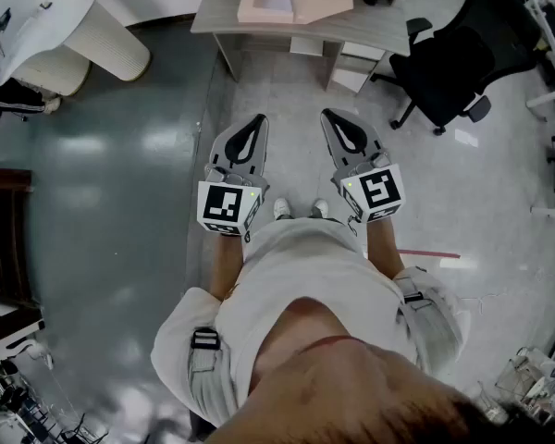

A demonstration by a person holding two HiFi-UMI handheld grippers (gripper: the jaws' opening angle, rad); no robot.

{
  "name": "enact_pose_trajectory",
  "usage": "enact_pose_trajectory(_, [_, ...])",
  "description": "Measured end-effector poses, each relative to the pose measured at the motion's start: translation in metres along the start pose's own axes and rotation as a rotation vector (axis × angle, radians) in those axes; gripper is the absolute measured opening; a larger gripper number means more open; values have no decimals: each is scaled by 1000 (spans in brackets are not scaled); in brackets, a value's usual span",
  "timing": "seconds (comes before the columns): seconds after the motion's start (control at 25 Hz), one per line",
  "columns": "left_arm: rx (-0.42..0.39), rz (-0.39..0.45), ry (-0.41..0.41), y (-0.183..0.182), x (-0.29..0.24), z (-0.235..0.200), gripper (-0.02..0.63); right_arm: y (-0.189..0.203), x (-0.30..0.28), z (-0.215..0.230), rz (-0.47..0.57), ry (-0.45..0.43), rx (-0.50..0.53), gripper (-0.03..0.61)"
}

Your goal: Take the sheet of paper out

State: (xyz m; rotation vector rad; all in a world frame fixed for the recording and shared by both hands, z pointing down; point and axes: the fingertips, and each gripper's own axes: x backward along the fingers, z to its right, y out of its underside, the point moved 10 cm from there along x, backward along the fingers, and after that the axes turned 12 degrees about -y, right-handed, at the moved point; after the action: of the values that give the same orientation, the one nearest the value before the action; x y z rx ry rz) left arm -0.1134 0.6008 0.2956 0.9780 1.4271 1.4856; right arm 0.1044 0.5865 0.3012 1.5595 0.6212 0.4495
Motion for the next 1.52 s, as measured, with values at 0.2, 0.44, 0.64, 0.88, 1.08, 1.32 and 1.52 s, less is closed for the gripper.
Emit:
enact_pose_trajectory(0.2, [-5, -6, -7, 2, -7, 11, 23, 3, 6, 12, 13, -4, -21, 20])
enact_pose_trajectory(0.44, [-8, -22, -23, 3, -19, 32, 23, 9, 18, 28, 27, -35, -41, 20])
enact_pose_trajectory(0.64, [-16, -37, -46, 7, -29, 57, 23, 19, 35, 47, 26, -61, -50, 20])
enact_pose_trajectory(0.88, [-14, -62, -74, 13, -33, 77, 23, 29, 48, 64, 24, -80, -76, 20])
enact_pose_trajectory(1.08, [-32, -74, -81, 12, -47, 78, 23, 27, 44, 78, 33, -85, -84, 20])
enact_pose_trajectory(1.32, [-21, -68, -78, 16, -68, 57, 23, 30, 22, 95, 16, -54, -80, 20])
enact_pose_trajectory(1.52, [-6, -54, -50, 21, -96, 29, 23, 30, -9, 108, 5, -30, -76, 20])
